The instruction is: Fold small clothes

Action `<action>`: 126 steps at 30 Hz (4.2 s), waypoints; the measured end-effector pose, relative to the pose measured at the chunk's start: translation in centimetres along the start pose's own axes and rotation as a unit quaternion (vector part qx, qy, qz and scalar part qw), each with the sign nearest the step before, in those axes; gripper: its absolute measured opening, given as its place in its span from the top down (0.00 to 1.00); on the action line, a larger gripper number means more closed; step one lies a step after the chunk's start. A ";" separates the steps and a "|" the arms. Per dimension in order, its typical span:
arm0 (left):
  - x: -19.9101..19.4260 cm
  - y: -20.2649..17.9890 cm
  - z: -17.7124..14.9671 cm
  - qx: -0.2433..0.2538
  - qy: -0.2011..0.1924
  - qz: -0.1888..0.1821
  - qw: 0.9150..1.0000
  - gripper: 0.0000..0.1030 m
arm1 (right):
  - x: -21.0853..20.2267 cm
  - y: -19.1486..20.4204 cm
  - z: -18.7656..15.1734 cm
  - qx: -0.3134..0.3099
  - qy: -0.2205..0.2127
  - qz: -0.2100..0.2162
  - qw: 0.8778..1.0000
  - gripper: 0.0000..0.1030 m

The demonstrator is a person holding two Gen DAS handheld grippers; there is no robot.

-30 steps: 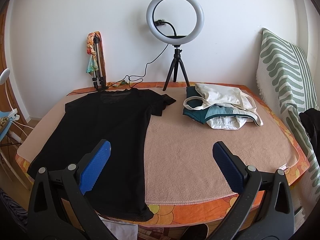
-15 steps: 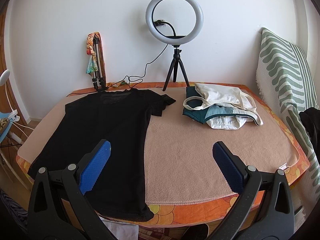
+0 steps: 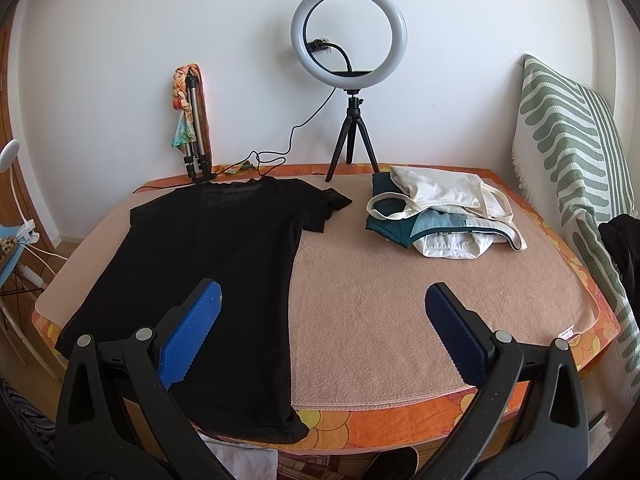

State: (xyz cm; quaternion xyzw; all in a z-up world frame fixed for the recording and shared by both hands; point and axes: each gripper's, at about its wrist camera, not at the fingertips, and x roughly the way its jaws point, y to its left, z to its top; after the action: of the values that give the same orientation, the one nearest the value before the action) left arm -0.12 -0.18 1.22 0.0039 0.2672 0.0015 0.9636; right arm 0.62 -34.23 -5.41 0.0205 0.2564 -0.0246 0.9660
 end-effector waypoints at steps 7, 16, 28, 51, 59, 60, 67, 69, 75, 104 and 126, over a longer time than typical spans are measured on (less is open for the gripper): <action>0.0 0.0 0.0 0.000 0.000 0.000 1.000 0.00 | 0.1 0.2 -0.1 -0.001 0.000 -0.001 1.000 0.00; 0.4 0.5 -0.3 -0.003 0.004 -0.003 1.000 0.00 | 0.2 -0.1 0.1 0.003 0.000 0.001 1.000 0.00; 2.6 5.2 -3.0 -0.031 0.040 -0.006 0.999 0.00 | 0.7 3.0 3.3 0.004 -0.002 0.050 0.999 0.00; 9.8 10.5 -11.1 -0.156 0.187 -0.080 0.967 0.56 | 6.8 23.7 19.0 -0.103 0.052 0.230 0.966 0.00; 10.8 10.3 -11.4 -0.152 0.187 -0.088 0.967 0.56 | 17.0 33.5 20.7 -0.127 0.125 0.232 0.956 0.04; 10.9 10.3 -11.3 -0.152 0.186 -0.087 0.967 0.56 | 18.4 34.7 20.4 -0.133 0.136 0.232 0.954 0.05; 11.4 10.2 -11.1 -0.140 0.183 -0.075 0.970 0.56 | 27.1 41.4 17.7 -0.168 0.190 0.215 0.943 0.12; 11.7 10.3 -11.4 -0.137 0.188 -0.075 0.970 0.56 | 29.1 42.8 17.0 -0.177 0.196 0.210 0.941 0.12; 12.4 10.6 -11.8 -0.156 0.198 -0.089 0.964 0.56 | 35.1 45.4 15.1 -0.185 0.224 0.193 0.937 0.20; 12.0 11.2 -11.5 -0.188 0.175 -0.143 0.956 0.98 | 45.3 49.6 10.2 -0.240 0.258 0.160 0.922 0.64; 9.8 6.8 -9.2 -0.138 0.137 -0.229 0.954 0.99 | 42.0 37.9 18.6 -0.123 0.217 0.146 0.957 0.95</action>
State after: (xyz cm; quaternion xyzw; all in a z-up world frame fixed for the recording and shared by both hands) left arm 3.50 6.72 -11.65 -0.1905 0.3874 -0.1819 0.8835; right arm 48.44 1.03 -9.14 -0.0568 0.4553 0.1535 0.8751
